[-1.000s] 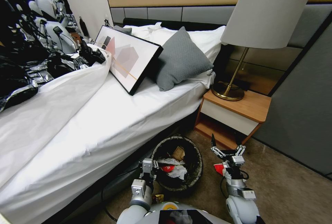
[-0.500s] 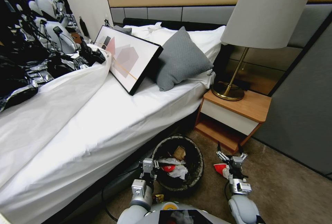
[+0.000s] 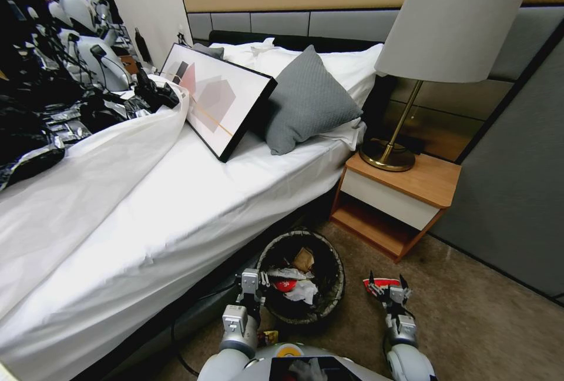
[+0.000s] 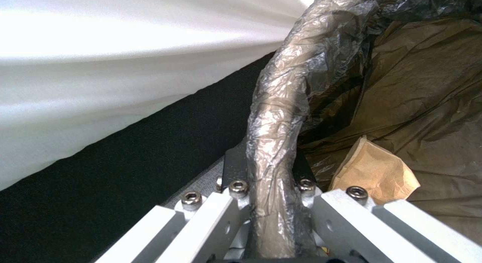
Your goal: Pick up the trash bin, then pick up the garbage from the floor and place it into the trash bin.
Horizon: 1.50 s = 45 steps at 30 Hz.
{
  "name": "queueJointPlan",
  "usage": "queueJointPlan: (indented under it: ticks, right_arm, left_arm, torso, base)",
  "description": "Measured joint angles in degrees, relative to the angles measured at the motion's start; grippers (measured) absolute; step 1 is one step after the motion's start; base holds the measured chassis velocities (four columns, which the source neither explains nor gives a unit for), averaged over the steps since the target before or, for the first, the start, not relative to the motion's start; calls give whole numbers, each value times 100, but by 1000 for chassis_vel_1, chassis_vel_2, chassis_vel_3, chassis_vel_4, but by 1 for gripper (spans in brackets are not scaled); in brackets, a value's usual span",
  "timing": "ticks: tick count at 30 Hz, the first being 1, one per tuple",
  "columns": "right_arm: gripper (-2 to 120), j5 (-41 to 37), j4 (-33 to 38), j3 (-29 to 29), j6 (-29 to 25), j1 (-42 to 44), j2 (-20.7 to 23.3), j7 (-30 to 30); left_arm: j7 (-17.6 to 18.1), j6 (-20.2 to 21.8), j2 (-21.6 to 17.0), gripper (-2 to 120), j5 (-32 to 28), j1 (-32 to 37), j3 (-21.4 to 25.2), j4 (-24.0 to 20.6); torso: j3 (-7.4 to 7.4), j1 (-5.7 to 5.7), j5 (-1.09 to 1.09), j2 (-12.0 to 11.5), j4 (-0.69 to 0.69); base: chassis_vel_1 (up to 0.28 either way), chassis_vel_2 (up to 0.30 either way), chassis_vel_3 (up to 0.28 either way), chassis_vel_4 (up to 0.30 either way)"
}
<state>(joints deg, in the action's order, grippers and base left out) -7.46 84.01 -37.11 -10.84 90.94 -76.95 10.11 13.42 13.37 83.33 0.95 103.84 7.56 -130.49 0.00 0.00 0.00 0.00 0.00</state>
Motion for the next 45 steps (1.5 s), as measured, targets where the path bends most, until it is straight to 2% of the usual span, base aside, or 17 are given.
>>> queueJointPlan:
  ticks: [19, 27, 31, 32, 34, 36, 38, 40, 42, 43, 45]
  right_arm:
    - [100, -590, -1215, -37, 171, -722, 141, -337]
    - [99, -659, -1289, -31, 166, -774, 115, -371]
    - [85, -622, -1410, -18, 132, -804, 79, -414]
    - [85, -622, -1410, -18, 132, -804, 79, -414]
    - [73, -563, -1474, -12, 68, -815, 56, -482]
    - [70, -552, -1481, -10, 57, -817, 51, -499]
    - [58, -530, -1513, -5, 26, -829, 42, -533]
    - [57, -522, -1532, -4, 11, -836, 41, -544]
    - [44, -516, -1580, -3, -25, -855, 46, -557]
    - [44, -516, -1580, -3, -25, -855, 46, -557]
    - [37, -516, -1620, -4, -73, -873, 56, -583]
  left_arm:
    - [-4, -3, -17, 0, -2, 6, 24, 0]
    - [-4, -12, -9, 0, 1, 7, 21, 0]
    - [-4, -32, -15, 0, 3, 7, 19, 2]
    - [-4, -32, -15, 0, 3, 7, 19, 2]
    - [-4, -36, -24, 0, 3, 7, 30, 0]
    - [-3, -37, -26, 0, 3, 7, 33, -4]
    - [-2, -39, -26, 0, 3, 10, 35, -6]
    - [-2, -40, -25, 0, 3, 12, 35, -6]
    - [0, -42, -20, 0, 3, 13, 35, -6]
    - [0, -42, -20, 0, 3, 13, 35, -6]
    - [-1, -43, -18, 0, 3, 11, 37, -3]
  torso:
    - [0, 0, 0, 0, 0]
    - [0, 0, 0, 0, 0]
    - [0, 0, 0, 0, 0]
    - [0, 0, 0, 0, 0]
    - [0, 0, 0, 0, -1]
    - [0, 0, 0, 0, -1]
    - [0, 0, 0, 0, 0]
    - [0, 0, -1, 0, -1]
    - [0, 0, 0, 0, 0]
    - [0, 0, 0, 0, 0]
    - [0, 0, 0, 0, 0]
  base:
    - [0, 0, 0, 0]
    - [0, 0, 0, 0]
    - [0, 0, 0, 0]
    - [0, 0, 0, 0]
    - [0, 0, 0, 0]
    - [0, 0, 0, 0]
    - [0, 0, 0, 0]
    - [0, 0, 0, 0]
    - [0, 0, 0, 0]
    - [0, 0, 0, 0]
    - [0, 0, 0, 0]
